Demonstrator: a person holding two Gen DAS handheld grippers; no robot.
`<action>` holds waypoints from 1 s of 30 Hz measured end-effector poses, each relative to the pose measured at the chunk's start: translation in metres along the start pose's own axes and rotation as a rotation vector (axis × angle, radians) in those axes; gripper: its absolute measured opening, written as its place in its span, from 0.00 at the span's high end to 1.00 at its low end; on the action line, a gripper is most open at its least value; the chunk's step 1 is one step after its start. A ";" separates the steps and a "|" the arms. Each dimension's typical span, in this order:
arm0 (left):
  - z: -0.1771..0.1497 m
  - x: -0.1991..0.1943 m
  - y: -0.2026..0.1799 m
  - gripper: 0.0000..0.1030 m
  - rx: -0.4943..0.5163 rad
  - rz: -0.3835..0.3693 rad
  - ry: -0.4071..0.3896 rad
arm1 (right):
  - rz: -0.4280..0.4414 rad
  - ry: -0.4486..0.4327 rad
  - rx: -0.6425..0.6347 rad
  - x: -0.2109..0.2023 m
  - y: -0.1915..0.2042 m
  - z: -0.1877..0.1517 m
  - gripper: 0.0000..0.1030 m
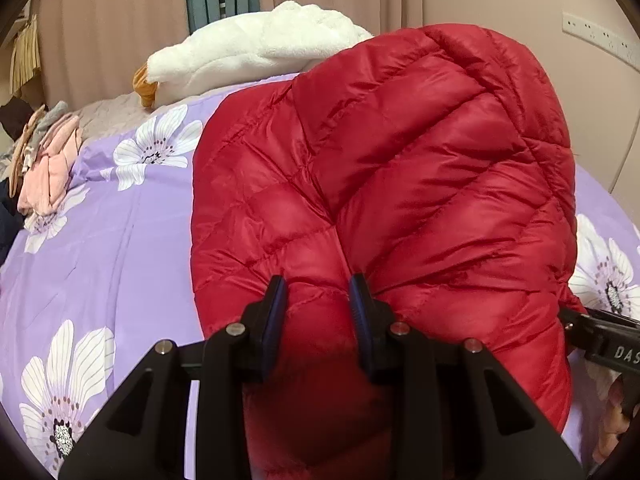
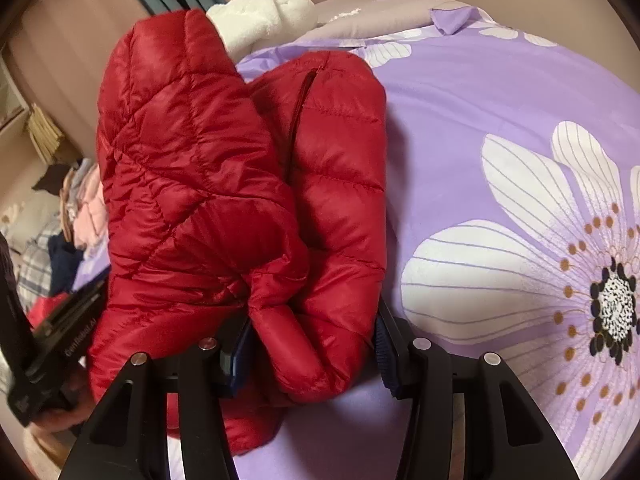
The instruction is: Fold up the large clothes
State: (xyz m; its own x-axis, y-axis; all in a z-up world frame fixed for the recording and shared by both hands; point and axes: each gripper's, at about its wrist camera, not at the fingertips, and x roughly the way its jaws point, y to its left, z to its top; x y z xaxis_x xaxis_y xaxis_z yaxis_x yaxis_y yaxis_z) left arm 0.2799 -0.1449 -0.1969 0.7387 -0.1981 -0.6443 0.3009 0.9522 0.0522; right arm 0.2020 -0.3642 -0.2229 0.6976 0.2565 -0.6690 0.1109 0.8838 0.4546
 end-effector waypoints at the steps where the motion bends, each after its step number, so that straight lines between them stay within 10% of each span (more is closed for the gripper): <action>1: 0.002 0.000 0.003 0.68 -0.027 -0.009 0.009 | -0.004 -0.015 -0.014 -0.007 0.002 0.001 0.55; 9: 0.047 -0.011 0.017 0.64 -0.061 0.011 0.026 | 0.087 -0.219 -0.076 -0.065 0.028 0.058 0.62; 18: 0.111 0.025 0.040 0.61 -0.122 0.042 0.038 | 0.063 -0.171 -0.106 -0.016 0.056 0.138 0.62; 24: 0.086 0.027 0.056 0.61 -0.191 -0.086 0.043 | 0.052 -0.105 -0.177 -0.024 0.047 0.095 0.65; 30: 0.075 0.006 0.052 0.59 -0.154 -0.024 0.037 | 0.114 0.001 -0.230 -0.030 0.048 0.027 0.66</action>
State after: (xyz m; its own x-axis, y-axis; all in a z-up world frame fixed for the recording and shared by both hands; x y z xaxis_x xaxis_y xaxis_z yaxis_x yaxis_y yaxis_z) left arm 0.3453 -0.1138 -0.1411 0.7089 -0.2150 -0.6718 0.2197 0.9723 -0.0794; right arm 0.2060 -0.3399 -0.1648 0.6957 0.3598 -0.6217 -0.1324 0.9149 0.3814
